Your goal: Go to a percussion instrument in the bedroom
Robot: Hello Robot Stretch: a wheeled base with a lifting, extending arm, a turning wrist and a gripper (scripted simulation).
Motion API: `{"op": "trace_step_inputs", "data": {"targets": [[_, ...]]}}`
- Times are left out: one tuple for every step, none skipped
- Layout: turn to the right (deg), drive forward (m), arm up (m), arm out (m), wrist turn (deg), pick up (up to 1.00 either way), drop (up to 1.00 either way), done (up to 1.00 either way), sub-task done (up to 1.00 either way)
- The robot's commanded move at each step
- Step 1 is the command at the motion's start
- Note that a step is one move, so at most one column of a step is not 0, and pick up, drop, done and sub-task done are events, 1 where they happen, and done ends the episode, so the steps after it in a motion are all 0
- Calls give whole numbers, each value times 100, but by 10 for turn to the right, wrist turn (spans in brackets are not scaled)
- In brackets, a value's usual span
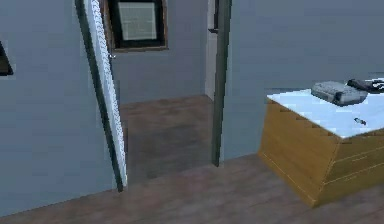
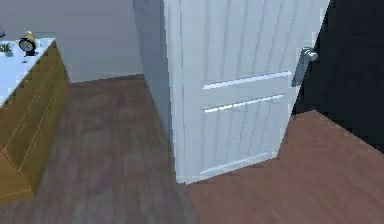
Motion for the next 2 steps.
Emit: {"op": "trace_step_inputs", "data": {"targets": [[-450, 0, 0, 0, 0, 0, 0, 0, 0], [-450, 0, 0, 0, 0, 0, 0, 0, 0]]}}
